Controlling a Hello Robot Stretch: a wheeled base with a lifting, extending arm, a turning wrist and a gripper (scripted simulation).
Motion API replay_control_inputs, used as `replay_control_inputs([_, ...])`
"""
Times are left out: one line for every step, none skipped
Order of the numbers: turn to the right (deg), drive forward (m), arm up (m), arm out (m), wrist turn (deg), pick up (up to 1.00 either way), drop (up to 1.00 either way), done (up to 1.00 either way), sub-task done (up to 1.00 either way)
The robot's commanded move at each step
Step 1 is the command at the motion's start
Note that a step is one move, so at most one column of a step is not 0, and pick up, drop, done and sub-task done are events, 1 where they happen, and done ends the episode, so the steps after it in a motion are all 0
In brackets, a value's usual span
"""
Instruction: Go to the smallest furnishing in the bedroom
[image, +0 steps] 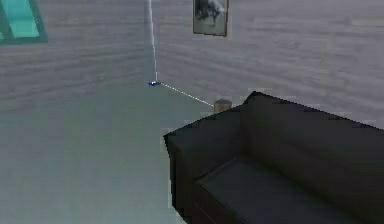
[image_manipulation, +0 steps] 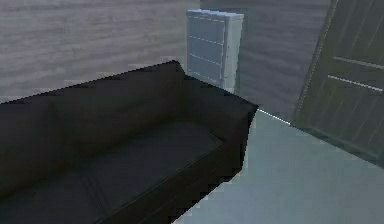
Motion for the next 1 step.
replay_control_inputs([45.0, 0.00, 0.00, 0.00, 0.0, 0.00, 0.00, 0.00, 0.00])
